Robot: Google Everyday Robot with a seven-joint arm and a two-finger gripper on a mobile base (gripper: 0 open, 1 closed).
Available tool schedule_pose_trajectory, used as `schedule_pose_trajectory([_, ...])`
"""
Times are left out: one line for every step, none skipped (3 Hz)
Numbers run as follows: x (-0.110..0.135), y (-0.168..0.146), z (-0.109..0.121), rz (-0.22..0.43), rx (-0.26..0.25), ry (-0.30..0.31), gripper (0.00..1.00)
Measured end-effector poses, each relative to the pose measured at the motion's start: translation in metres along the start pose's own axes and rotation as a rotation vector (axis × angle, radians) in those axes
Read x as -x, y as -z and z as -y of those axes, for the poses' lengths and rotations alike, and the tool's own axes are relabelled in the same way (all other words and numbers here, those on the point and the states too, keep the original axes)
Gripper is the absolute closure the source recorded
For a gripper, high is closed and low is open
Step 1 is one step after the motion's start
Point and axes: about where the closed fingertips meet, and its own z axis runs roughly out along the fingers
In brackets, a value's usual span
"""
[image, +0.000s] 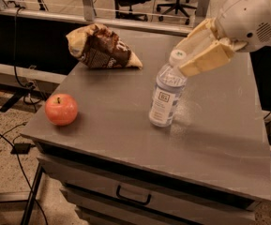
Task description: Move blue plastic bottle near brown chip bag
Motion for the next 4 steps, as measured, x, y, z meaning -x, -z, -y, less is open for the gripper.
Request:
schedule_pose_trajectory([0.031, 0.003, -0.005, 0.004, -0.023, 0.051, 1.00])
schedule_pose_trajectory([0.071, 0.005, -0.012, -0.048, -0.060, 0.130, 1.00])
schedule_pose_trajectory([0.071, 0.005, -0.011, -0.041, -0.071, 0.125, 1.00])
schedule_pose_trajectory([0.071, 0.005, -0.010, -0.040, -0.073, 0.123, 1.00])
